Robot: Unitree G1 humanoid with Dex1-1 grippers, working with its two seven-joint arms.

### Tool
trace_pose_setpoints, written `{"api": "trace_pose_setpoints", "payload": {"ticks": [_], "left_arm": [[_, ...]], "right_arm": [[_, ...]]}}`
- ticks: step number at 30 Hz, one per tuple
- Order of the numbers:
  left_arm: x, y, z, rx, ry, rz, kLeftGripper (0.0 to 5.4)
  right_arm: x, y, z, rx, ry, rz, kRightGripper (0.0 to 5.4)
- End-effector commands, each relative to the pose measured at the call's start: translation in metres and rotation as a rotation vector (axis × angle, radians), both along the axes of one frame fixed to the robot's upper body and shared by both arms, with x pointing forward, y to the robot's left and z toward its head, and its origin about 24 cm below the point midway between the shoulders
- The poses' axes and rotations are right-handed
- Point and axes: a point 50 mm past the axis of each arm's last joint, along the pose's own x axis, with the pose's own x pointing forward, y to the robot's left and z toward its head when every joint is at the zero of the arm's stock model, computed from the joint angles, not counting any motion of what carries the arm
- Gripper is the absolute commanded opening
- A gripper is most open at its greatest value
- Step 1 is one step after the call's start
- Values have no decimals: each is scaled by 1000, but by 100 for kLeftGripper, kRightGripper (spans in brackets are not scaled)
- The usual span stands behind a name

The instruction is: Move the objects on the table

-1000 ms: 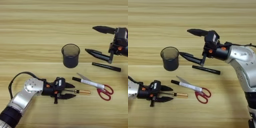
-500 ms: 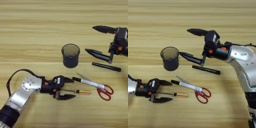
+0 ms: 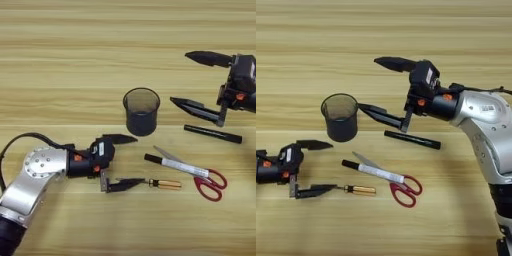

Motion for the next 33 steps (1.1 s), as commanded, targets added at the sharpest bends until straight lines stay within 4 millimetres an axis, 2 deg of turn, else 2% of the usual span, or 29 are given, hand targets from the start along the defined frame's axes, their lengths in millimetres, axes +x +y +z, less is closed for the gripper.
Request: {"api": "trace_pose_setpoints", "payload": {"ticks": [1, 17, 25, 33], "left_arm": [[4, 1, 13, -79, -37, 55, 536], [7, 7, 41, -310, -141, 311, 536], [18, 10, 44, -362, -160, 493, 536], [23, 10, 37, -377, -162, 619, 536]], "right_arm": [[0, -5, 3, 23, -16, -18, 540], [-11, -15, -5, 114, -11, -108, 540], [-14, -13, -13, 166, 1, -167, 540], [-7, -14, -20, 248, -10, -303, 540]]}}
